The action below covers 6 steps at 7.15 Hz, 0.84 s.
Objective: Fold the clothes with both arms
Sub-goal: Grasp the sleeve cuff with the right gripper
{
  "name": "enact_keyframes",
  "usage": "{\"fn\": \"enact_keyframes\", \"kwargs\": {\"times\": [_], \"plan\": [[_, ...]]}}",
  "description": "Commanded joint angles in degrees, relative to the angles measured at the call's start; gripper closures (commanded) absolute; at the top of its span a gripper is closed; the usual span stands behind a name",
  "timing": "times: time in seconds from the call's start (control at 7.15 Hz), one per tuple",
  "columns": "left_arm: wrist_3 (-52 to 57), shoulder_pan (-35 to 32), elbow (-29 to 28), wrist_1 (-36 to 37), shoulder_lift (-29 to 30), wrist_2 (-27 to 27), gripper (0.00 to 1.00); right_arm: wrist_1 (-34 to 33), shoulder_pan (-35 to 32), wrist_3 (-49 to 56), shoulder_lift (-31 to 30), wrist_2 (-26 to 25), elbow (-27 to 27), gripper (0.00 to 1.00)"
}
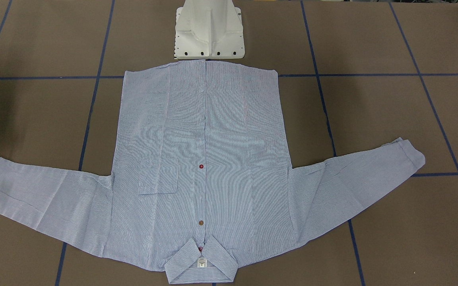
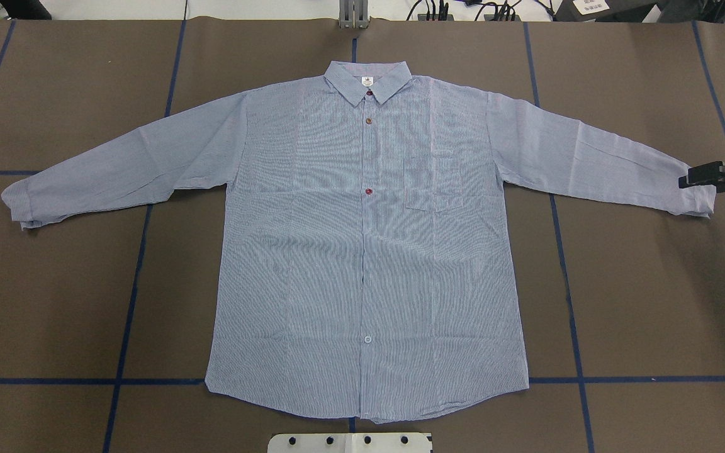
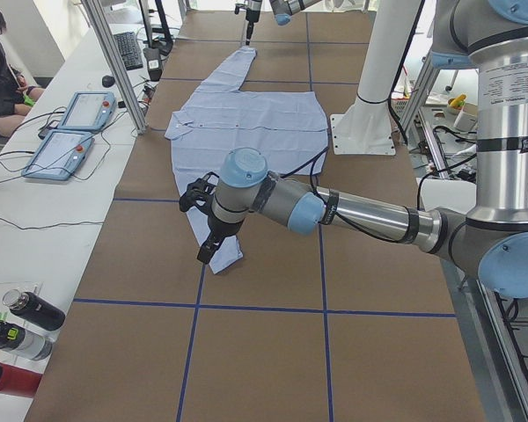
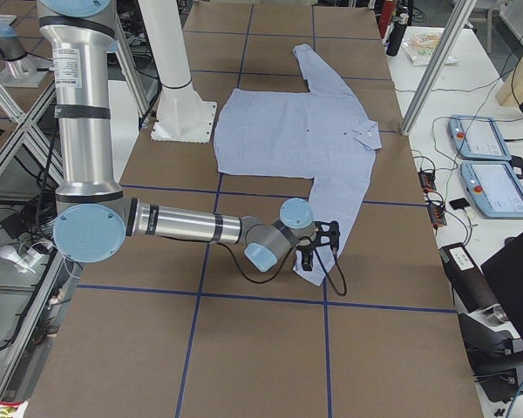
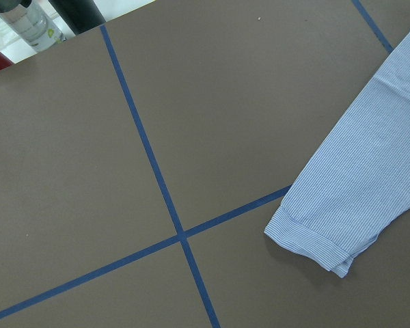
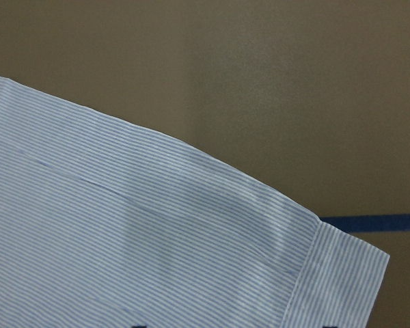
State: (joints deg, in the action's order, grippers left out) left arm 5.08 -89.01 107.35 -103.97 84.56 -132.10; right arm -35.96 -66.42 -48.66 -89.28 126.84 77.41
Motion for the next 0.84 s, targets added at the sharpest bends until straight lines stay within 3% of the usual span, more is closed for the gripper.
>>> {"fn": "enact_keyframes", "kwargs": {"times": [0.0, 0.7], "plan": [[0.0, 0.0, 0.0, 0.0, 0.0, 0.0, 0.00, 1.0, 1.1, -1.9, -0.3, -1.9, -1.2, 0.30], [0.3, 0.0, 0.0, 0.0, -0.1, -0.3, 0.00, 3.0, 2.3, -2.2, -3.0, -3.6, -1.7, 0.31]]}}
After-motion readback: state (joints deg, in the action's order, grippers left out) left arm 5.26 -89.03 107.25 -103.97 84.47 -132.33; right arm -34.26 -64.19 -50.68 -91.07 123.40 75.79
